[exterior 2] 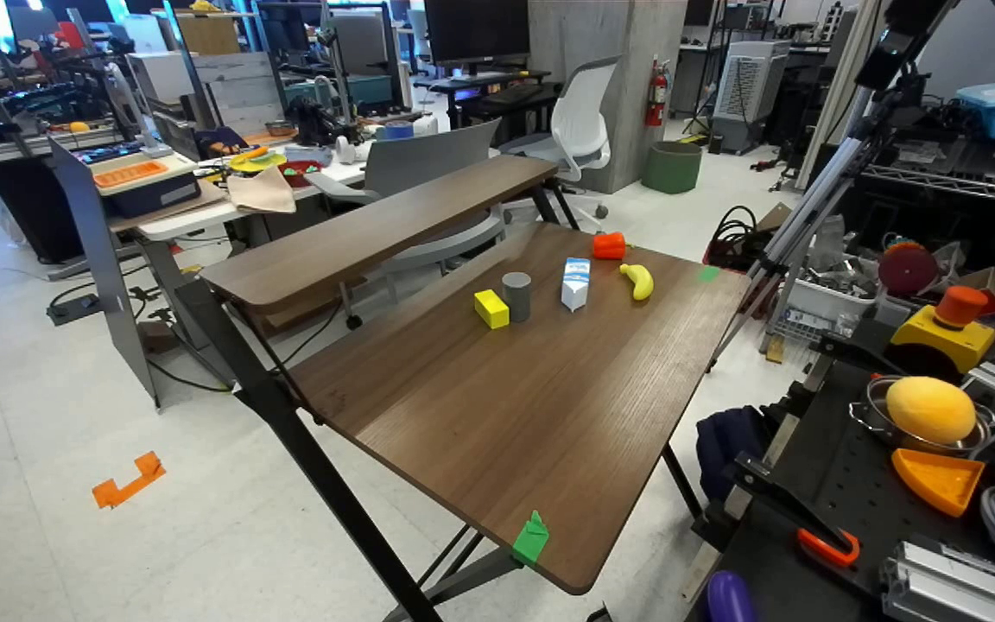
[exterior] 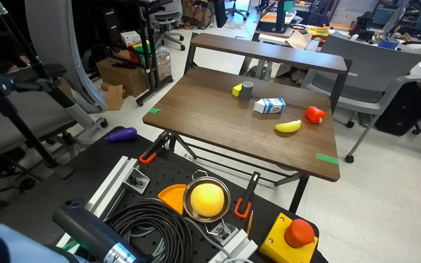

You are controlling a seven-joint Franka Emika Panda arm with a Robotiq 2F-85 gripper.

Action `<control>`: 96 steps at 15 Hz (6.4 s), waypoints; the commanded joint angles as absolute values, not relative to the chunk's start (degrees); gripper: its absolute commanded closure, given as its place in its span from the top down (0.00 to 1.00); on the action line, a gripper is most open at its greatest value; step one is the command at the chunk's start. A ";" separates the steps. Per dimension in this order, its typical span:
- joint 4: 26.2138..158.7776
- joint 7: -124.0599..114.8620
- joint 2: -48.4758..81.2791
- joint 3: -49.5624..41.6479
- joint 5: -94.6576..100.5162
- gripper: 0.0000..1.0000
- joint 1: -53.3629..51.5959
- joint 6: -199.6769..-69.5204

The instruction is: Move the milk carton to the left

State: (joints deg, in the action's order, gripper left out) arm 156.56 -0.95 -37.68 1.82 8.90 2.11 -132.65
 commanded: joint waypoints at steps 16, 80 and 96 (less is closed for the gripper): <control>156.49 -0.95 -37.68 1.82 8.88 1.00 2.08 -132.54; 63.21 -24.82 63.87 -4.60 -9.37 0.24 3.06 -112.58; 77.73 -13.08 52.50 -3.83 -7.03 0.24 0.97 -114.09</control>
State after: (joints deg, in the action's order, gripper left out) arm 72.57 -14.54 55.98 -4.23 -8.98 2.07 -113.76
